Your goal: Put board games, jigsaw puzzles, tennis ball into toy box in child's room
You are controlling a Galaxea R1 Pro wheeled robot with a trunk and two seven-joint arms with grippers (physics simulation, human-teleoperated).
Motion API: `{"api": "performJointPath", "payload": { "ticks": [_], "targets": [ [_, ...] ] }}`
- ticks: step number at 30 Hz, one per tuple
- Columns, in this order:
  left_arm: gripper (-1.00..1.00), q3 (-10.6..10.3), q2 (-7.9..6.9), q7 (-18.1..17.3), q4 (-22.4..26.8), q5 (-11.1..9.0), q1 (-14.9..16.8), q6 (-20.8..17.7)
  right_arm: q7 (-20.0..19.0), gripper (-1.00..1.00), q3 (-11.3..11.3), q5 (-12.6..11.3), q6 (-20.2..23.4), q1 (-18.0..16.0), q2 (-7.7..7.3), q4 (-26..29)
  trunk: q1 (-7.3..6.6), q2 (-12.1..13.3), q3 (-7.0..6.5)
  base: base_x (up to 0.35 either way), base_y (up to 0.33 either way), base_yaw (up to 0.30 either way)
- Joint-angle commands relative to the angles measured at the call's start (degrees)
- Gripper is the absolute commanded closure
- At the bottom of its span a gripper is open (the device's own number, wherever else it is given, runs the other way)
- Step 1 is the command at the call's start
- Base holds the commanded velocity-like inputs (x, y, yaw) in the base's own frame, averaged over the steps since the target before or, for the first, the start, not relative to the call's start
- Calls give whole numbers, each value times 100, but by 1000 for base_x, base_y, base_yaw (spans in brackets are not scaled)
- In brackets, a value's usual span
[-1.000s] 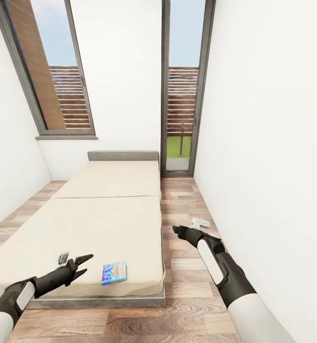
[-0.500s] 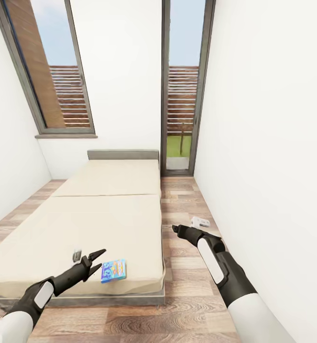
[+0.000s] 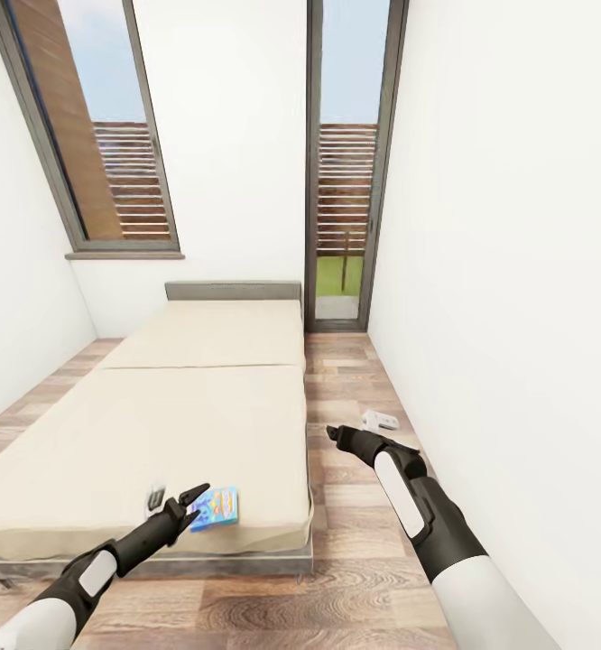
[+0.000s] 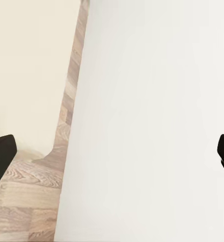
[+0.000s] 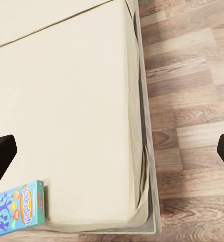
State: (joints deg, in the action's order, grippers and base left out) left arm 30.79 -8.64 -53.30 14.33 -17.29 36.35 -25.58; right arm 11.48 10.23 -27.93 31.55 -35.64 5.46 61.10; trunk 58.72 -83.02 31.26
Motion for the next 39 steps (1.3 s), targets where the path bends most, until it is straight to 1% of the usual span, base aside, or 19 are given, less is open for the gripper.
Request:
{"api": "performJointPath", "payload": {
  "ticks": [1, 4, 6, 10, 13, 15, 18, 19, 20, 21, 22, 23, 25, 28, 30, 39],
  "targets": [
    [-100, 43, -4, -11, -4, -36, 4, -90, 55, -100, 8, -61, 12, -4, -1, 6, 22, -45, 24, 0, 0, 0],
    [-100, 276, -17, -26, -7, -32, 4, -304, 57, -100, 6, -62, 10, -4, -1, 1, 88, -165, 78, 0, 0, 0],
    [-100, 377, -21, -39, -8, -26, 4, -405, 59, -100, 6, -63, 9, -4, -2, 0, 132, -245, 114, 0, 0, 0],
    [-100, 462, -27, -53, -9, -21, 4, -493, 57, -100, 5, -63, 9, -4, -2, -1, 220, -406, 186, 0, 0, 0],
    [-100, 483, -34, -62, -9, -22, 4, -515, 56, -100, 5, -63, 9, -4, -2, -1, 286, -526, 240, 0, 0, 0],
    [-100, 490, -42, -130, -9, -19, 4, -543, 53, -100, 5, -63, 9, -4, -2, -1, 330, -606, 276, 0, 0, 0],
    [-100, 491, -52, -491, -6, -13, 4, -705, 49, -100, 5, -63, 9, -4, -5, 3, 396, -727, 330, 0, 0, 0],
    [-100, 490, -81, -693, -4, -9, 4, -798, 48, -100, 5, -63, 9, -4, -7, 5, 418, -767, 347, 0, 0, 0],
    [-100, 488, -106, -798, -3, -8, 4, -844, 48, -100, 5, -63, 9, -4, -7, 5, 440, -807, 365, 0, 0, 0],
    [-100, 481, -169, -1004, -2, -2, 4, -918, 47, -100, 5, -63, 9, -4, -7, 6, 462, -847, 383, 0, 0, 0],
    [-100, 475, -203, -1101, -1, -1, 4, -947, 47, -100, 5, -63, 9, -4, -6, 6, 484, -887, 401, 0, 0, 0],
    [-100, 468, -267, -1277, -1, 1, 4, -989, 47, -100, 5, -63, 11, -4, -4, 7, 506, -927, 419, 0, 0, 0],
    [-100, 465, -342, -1466, -1, 11, 4, -1026, 47, -100, 5, -63, 10, -4, -4, 3, 549, -1007, 455, 0, 0, 0],
    [-100, 459, -419, -1610, 0, 26, 4, -1057, 47, -100, 5, -63, 9, -4, -2, -5, 615, -1128, 509, 0, 0, 0],
    [-100, 449, -445, -1646, 0, 33, 4, -1063, 47, -100, 5, -63, 9, -4, -6, -7, 659, -1208, 545, 0, 0, 0],
    [-100, 424, -493, -1650, 0, 67, -4, -1062, 45, -100, -3, -63, 15, -4, -10, -7, 857, -1569, 707, 0, 0, 0]
  ]
}}
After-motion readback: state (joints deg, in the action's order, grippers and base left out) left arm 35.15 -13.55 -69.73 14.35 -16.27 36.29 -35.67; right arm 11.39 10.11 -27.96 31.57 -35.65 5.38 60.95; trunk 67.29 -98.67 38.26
